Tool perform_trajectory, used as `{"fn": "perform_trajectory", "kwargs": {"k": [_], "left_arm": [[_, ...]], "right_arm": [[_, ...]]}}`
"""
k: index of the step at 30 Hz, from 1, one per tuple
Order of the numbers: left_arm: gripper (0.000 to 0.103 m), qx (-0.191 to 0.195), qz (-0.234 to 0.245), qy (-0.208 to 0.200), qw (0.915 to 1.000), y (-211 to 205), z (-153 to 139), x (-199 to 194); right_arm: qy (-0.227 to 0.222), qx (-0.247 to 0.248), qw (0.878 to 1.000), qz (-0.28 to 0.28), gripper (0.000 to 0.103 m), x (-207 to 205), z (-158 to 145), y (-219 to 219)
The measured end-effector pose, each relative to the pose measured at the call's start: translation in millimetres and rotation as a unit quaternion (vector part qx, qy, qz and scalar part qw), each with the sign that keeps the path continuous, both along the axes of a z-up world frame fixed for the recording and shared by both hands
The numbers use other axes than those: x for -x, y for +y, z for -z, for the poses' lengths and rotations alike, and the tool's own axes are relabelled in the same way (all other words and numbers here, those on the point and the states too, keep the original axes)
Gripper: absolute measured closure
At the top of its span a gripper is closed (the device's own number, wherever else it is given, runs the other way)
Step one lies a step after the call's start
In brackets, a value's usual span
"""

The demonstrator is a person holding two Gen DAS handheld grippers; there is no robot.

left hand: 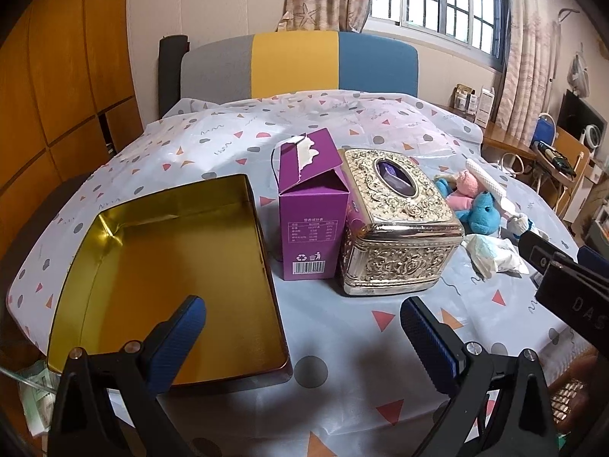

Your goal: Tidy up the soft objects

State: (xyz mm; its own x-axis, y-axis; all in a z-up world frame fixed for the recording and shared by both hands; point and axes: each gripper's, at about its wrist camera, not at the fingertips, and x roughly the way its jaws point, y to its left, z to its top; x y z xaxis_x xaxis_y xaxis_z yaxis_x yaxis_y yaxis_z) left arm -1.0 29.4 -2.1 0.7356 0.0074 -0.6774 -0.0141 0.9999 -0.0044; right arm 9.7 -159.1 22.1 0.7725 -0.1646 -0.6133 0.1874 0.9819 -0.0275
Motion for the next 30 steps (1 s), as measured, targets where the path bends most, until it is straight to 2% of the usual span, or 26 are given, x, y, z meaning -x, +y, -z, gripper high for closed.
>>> {"fn": "perform_trajectory", "kwargs": {"k": [8,30], "left_arm": [[0.000,-0.004,0.003,0.016,0.9999,0,8,-6],[0.000,-0.007,0.006,0.014,0.9999,-3,8,-3]], "right_arm": [[0.003,0.002,1.000,-0.001,0.005,-4,3,-1],[0.000,-0.004,1.000,0.007,0.005,-6,7,-12]]}}
